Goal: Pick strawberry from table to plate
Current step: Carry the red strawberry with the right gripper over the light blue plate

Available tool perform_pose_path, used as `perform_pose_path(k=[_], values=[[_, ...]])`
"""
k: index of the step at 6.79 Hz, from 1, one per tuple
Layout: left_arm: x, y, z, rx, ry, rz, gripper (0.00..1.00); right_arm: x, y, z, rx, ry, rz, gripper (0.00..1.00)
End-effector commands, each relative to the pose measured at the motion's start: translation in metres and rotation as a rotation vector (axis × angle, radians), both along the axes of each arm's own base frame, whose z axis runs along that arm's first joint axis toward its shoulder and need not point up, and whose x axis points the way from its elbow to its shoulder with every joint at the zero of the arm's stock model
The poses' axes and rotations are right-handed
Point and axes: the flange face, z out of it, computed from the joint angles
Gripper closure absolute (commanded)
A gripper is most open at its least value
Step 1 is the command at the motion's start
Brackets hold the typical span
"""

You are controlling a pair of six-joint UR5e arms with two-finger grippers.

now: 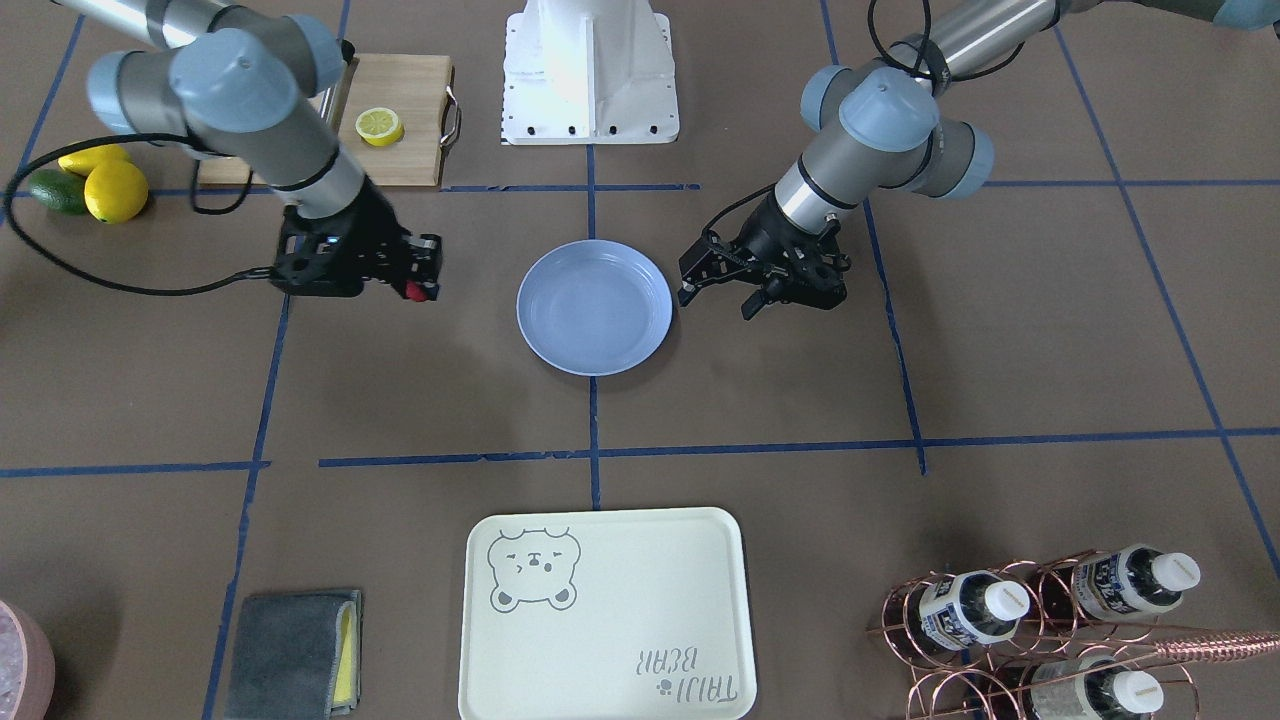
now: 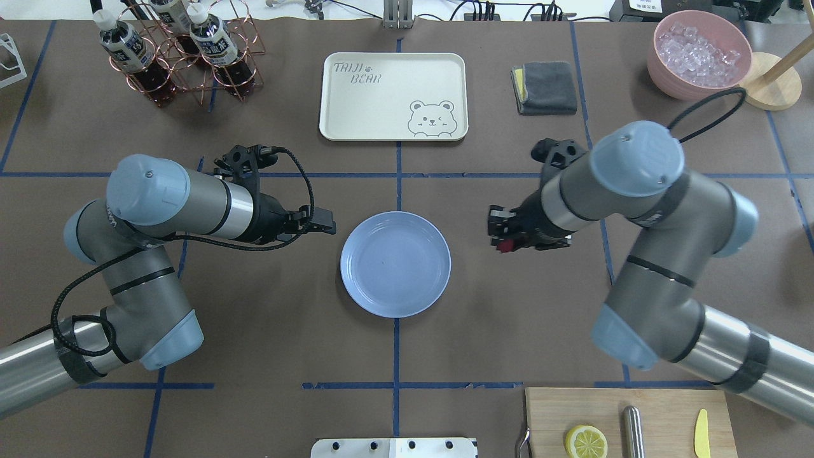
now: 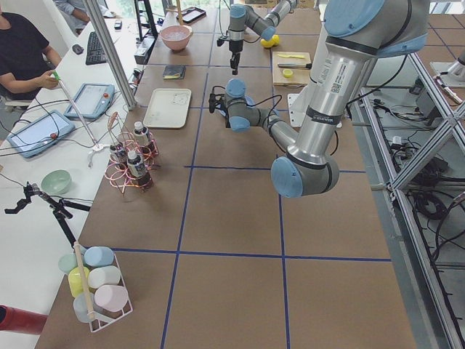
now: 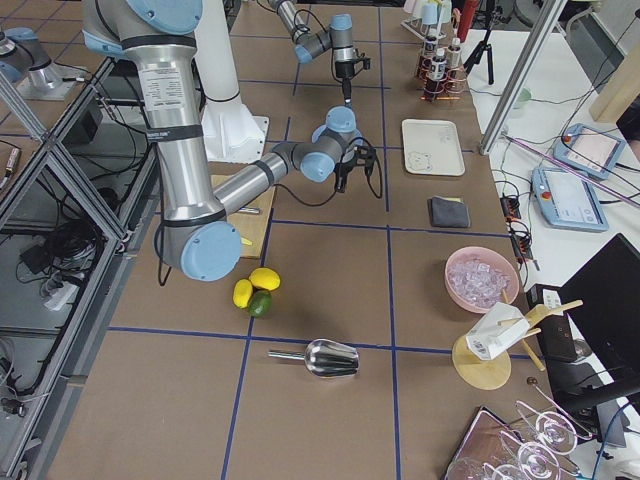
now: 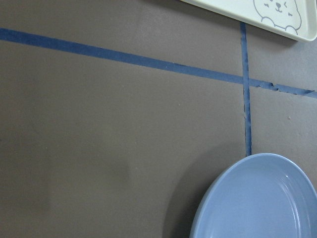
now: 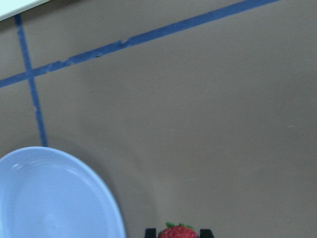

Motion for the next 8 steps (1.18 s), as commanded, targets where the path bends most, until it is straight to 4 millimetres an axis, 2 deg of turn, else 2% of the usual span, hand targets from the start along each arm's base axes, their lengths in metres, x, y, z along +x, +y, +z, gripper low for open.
perform_pose_path(k=[1, 2, 3, 4, 5, 7, 8], values=[[-0.031, -0.001, 0.011, -0.024, 0.007, 0.027, 0.0, -0.09, -0.002, -0.075, -0.051, -0.027, 0.069, 1.0], [-0.041, -0.003, 0.017, -0.04, 0.008, 0.028, 0.0, -0.111, -0.011, -0.079, -0.061, -0.008, 0.069, 1.0], [-0.041, -0.003, 0.018, -0.046, 0.006, 0.025, 0.0, -0.125, -0.01, -0.077, -0.052, 0.013, 0.081, 1.0], [-0.041, -0.004, 0.017, -0.047, 0.007, 0.025, 0.0, -0.142, 0.003, -0.067, -0.041, 0.042, 0.083, 1.0], [-0.041, -0.004, 0.017, -0.047, 0.007, 0.025, 0.0, -0.15, 0.014, -0.063, -0.04, 0.051, 0.069, 1.0], [-0.04, -0.003, 0.018, -0.048, 0.006, 0.026, 0.0, -0.165, 0.021, -0.054, -0.025, 0.078, 0.08, 1.0], [-0.04, -0.003, 0.019, -0.049, 0.004, 0.026, 0.0, -0.165, 0.02, -0.056, -0.024, 0.078, 0.083, 1.0]])
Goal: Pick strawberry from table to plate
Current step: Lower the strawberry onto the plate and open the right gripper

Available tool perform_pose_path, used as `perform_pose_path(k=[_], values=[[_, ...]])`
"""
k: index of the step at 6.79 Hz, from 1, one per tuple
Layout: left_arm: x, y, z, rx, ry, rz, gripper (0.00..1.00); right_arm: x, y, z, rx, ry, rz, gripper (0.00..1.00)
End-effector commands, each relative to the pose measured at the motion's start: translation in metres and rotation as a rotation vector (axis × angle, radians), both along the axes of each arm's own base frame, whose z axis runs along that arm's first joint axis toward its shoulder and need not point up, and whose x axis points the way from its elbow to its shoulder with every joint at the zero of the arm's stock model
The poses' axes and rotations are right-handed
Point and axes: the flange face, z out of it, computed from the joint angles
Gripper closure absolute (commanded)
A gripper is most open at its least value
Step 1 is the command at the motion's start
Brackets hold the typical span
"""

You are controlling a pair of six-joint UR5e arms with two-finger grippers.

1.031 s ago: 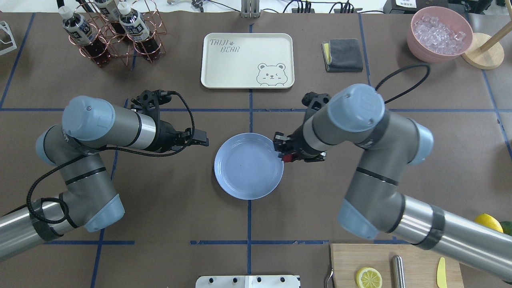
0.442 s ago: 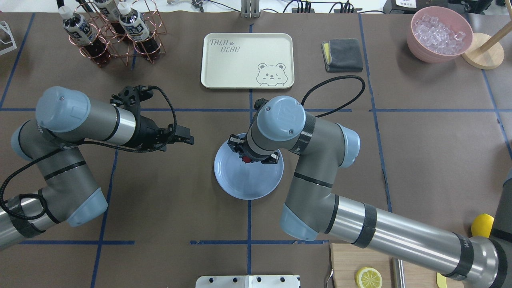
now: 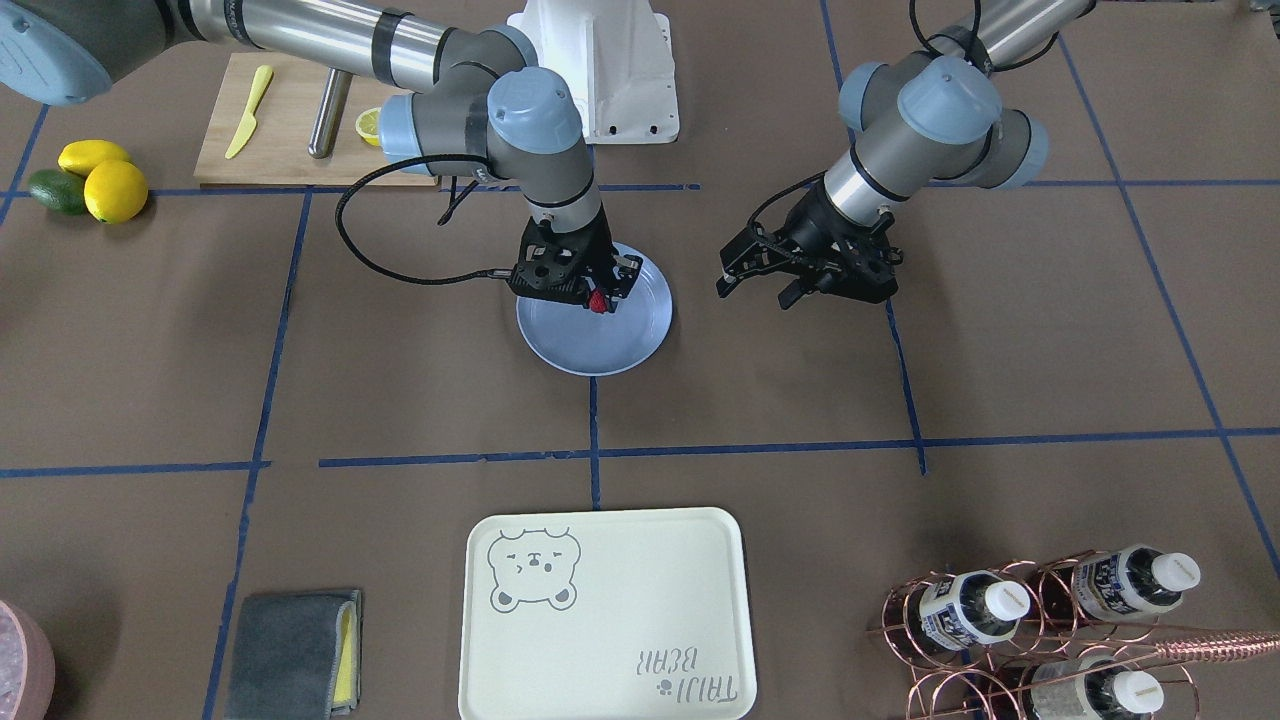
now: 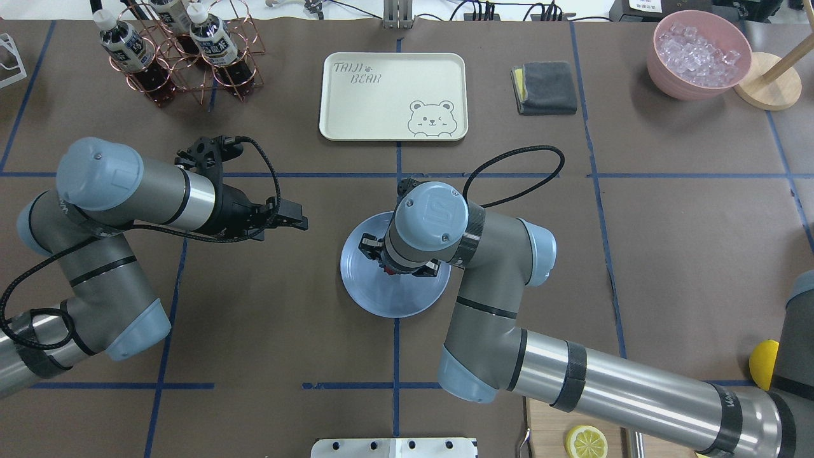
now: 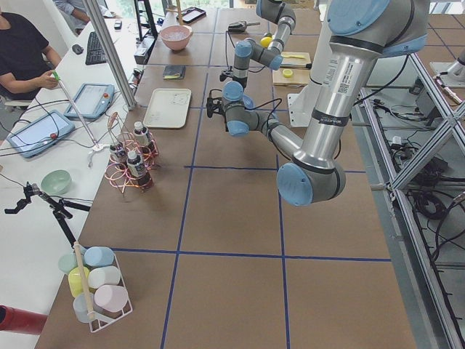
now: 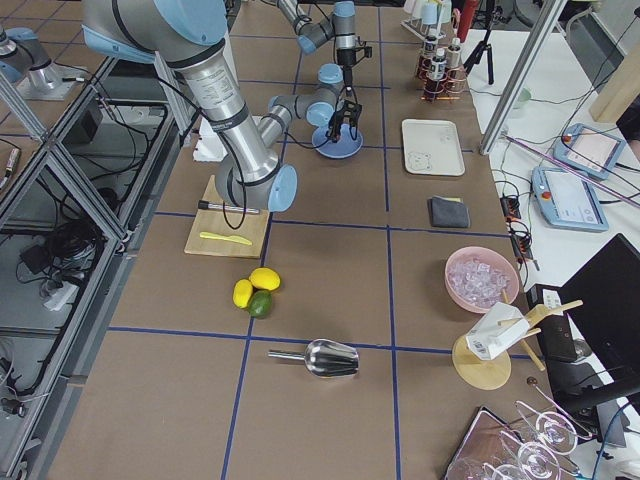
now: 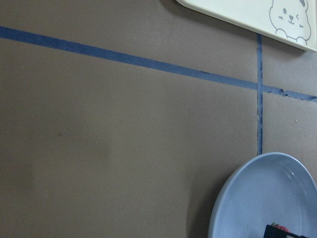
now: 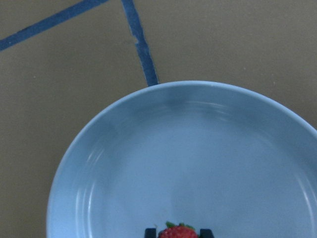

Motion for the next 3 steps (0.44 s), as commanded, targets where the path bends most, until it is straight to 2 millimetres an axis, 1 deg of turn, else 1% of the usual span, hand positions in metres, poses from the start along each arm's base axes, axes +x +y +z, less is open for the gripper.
perform_pose_path(k=[1, 3], values=[[0.0009, -0.0001, 0.0011, -0.001, -0.002, 0.001, 0.0, -0.003, 0.0019, 0.0008, 0.009, 0.009, 0.002, 1.0], [0.0016, 0.0005, 0.0011, -0.001, -0.002, 0.002, 0.0, -0.0016, 0.0011, 0.006, 0.007, 0.016, 0.004, 1.0]])
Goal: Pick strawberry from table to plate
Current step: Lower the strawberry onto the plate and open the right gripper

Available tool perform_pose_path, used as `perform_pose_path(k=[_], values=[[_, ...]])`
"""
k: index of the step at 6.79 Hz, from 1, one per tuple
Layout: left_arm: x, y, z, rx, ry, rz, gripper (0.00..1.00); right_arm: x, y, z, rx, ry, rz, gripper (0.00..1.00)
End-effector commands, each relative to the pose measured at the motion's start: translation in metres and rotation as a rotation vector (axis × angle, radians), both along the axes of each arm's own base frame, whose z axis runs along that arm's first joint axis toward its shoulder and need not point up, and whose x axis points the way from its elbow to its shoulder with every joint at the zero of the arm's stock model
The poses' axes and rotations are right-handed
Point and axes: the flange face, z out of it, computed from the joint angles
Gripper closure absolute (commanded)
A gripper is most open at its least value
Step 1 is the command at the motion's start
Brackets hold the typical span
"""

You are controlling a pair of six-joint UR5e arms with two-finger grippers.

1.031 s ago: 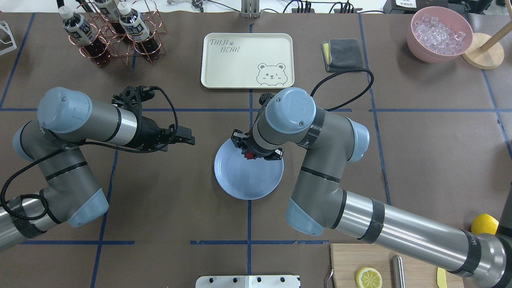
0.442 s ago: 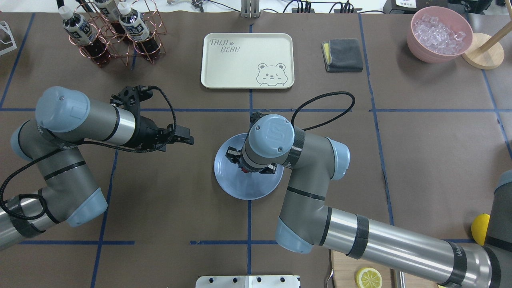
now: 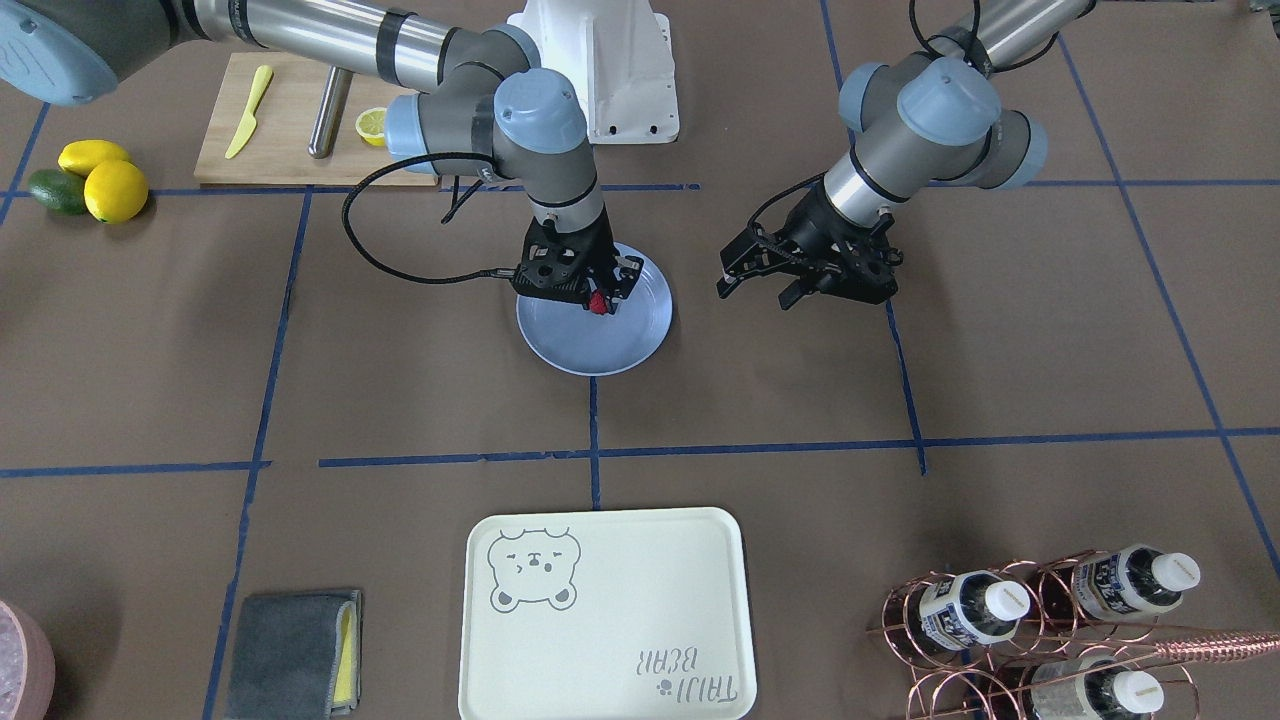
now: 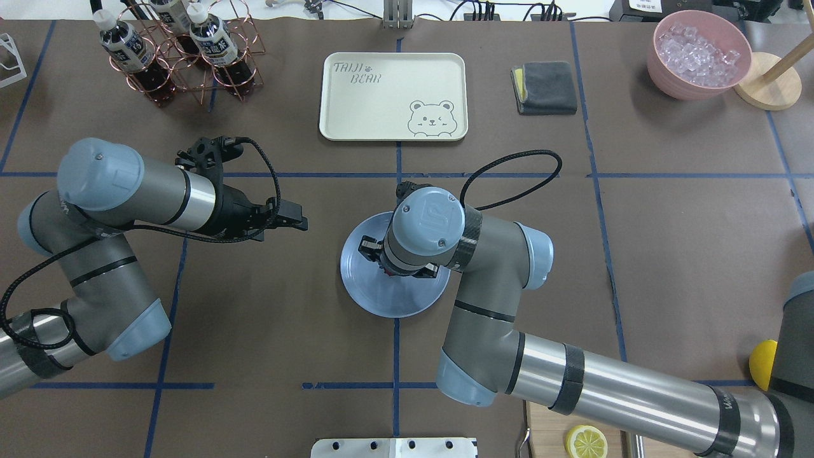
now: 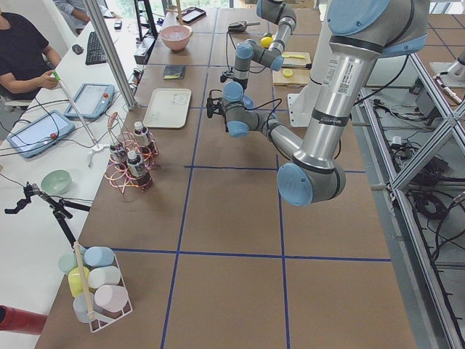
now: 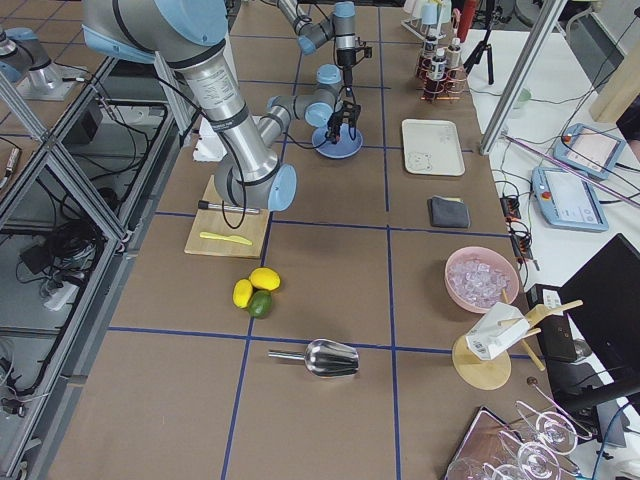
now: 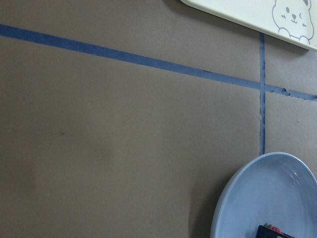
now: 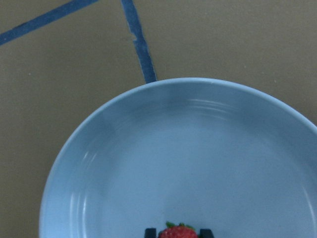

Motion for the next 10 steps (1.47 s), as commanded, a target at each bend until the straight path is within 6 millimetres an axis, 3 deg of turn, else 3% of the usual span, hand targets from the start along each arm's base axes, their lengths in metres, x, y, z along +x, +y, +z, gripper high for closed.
perform_pose_path(k=[1, 4, 5, 8, 9, 10], values=[[0.001, 0.0, 0.001, -0.012, 0.0, -0.004, 0.0, 0.001, 0.0, 0.006, -0.002, 0.01, 0.0, 1.0], [0.001, 0.001, 0.001, -0.014, 0.0, -0.003, 0.0, 0.002, 0.0, 0.007, -0.002, 0.01, 0.0, 1.0], [0.001, 0.001, 0.001, -0.014, 0.0, -0.003, 0.0, 0.003, 0.0, 0.006, 0.002, 0.009, 0.007, 0.01], [0.001, 0.0, 0.002, -0.014, -0.001, -0.005, 0.0, 0.013, 0.001, -0.002, 0.016, -0.003, 0.01, 0.0], [-0.001, -0.001, 0.001, -0.012, 0.0, -0.007, 0.0, 0.043, 0.001, 0.006, 0.017, -0.023, 0.018, 0.0], [-0.005, 0.001, 0.013, -0.017, -0.015, -0.007, 0.0, 0.091, 0.0, 0.023, 0.008, -0.045, 0.023, 0.0]])
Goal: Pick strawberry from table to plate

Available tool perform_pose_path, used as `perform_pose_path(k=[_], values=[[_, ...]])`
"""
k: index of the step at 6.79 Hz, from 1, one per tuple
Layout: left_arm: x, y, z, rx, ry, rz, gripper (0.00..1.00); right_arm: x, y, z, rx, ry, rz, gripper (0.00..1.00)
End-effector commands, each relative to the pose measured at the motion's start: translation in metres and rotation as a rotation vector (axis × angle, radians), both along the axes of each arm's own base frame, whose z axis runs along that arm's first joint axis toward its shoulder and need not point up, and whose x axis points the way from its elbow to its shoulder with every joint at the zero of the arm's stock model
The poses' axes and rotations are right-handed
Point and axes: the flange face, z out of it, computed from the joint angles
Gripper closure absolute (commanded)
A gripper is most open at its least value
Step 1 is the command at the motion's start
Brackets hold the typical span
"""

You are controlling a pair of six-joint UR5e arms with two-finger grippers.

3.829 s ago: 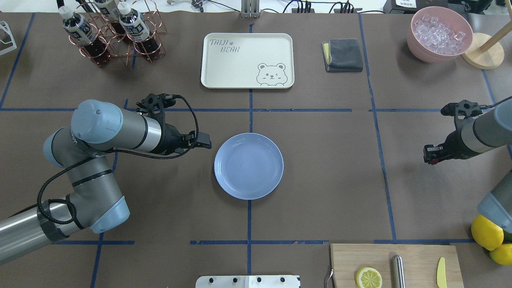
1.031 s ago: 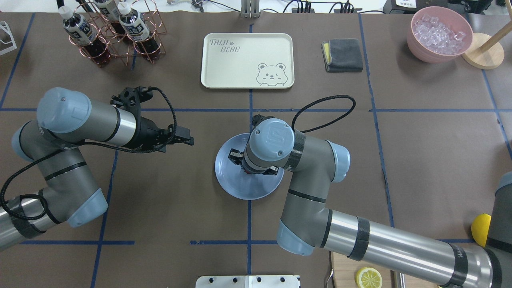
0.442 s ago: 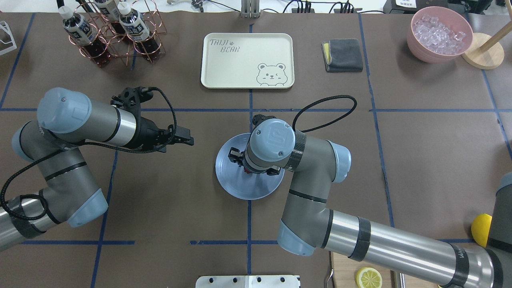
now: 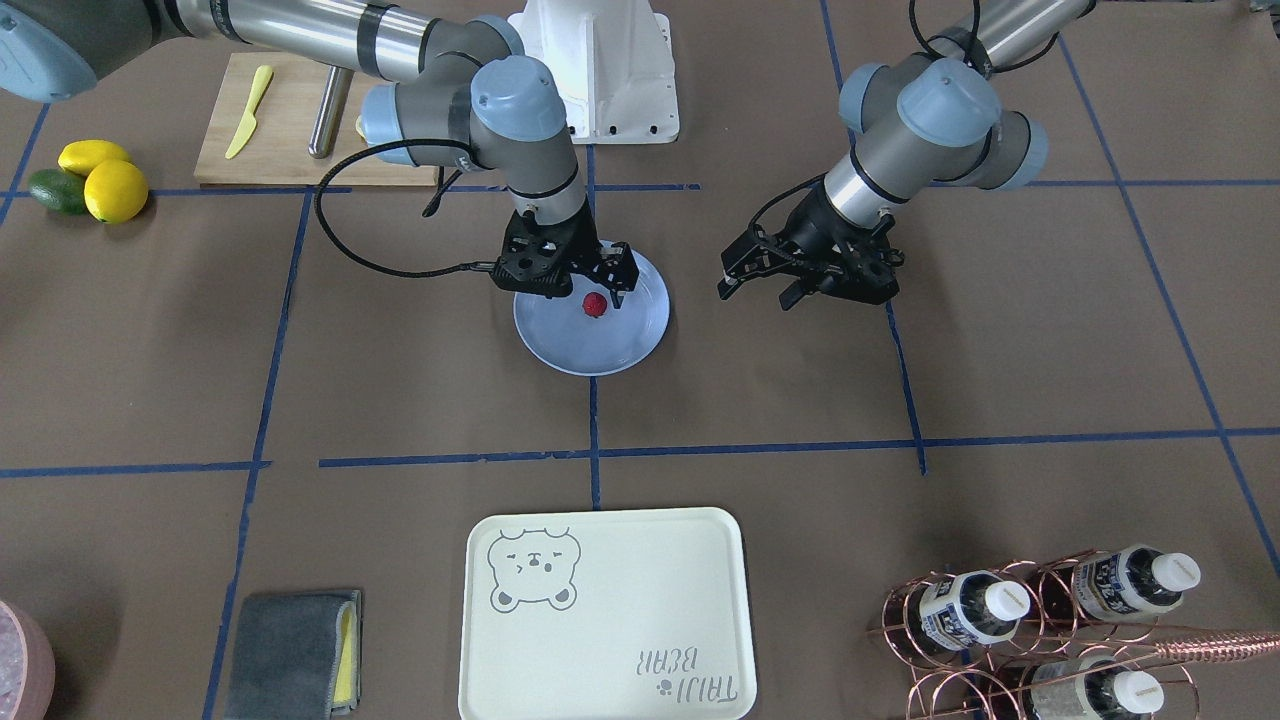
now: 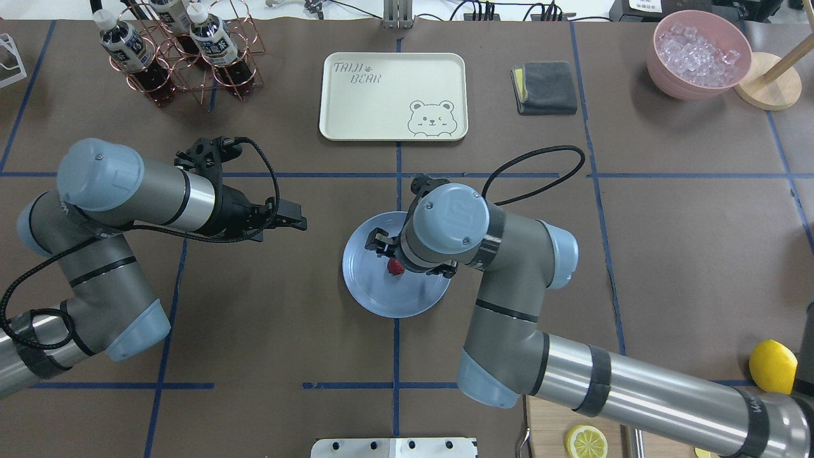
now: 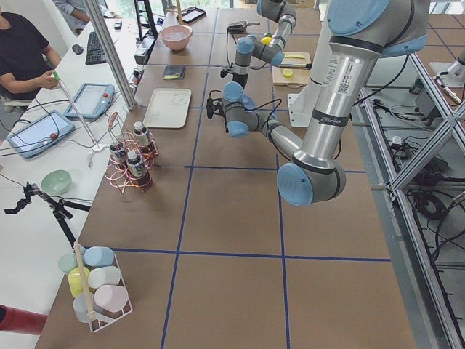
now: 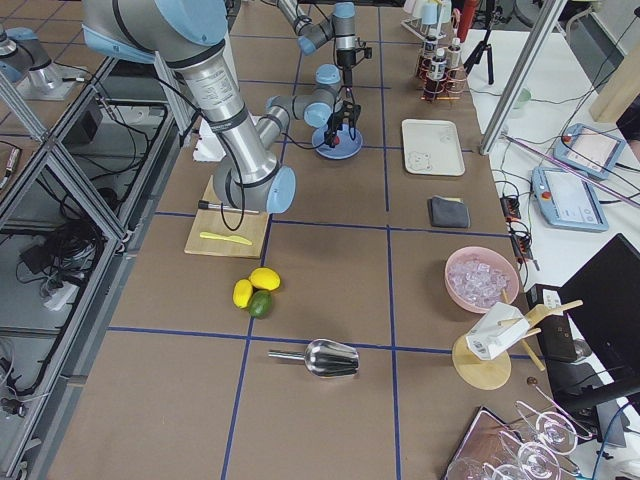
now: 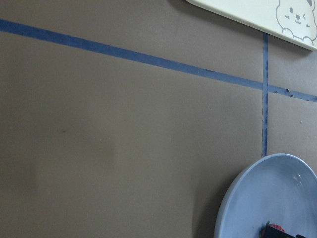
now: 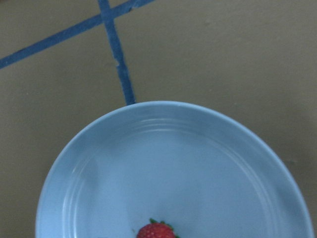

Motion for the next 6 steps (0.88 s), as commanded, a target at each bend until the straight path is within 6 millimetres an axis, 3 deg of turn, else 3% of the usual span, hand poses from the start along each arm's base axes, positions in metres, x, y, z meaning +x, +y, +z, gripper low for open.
perform_pose_path(k=[1, 2, 3, 5, 6], values=[[-0.014, -0.004, 0.022, -0.006, -0.031, -0.015, 0.0, 0.1, -0.021, 0.028, -0.027, -0.041, 0.013, 0.0], [-0.034, -0.008, 0.042, 0.038, -0.065, -0.017, 0.0, 0.157, -0.03, 0.06, -0.017, -0.03, -0.021, 0.0], [-0.06, -0.004, 0.072, 0.087, -0.117, -0.006, 0.0, 0.217, -0.04, 0.104, 0.033, 0.013, -0.067, 0.0], [-0.175, 0.028, 0.145, 0.237, -0.268, 0.013, 0.0, 0.343, -0.063, 0.191, 0.125, 0.099, -0.141, 0.0], [-0.224, 0.03, 0.171, 0.302, -0.334, 0.016, 0.0, 0.403, -0.067, 0.236, 0.194, 0.147, -0.197, 0.0]])
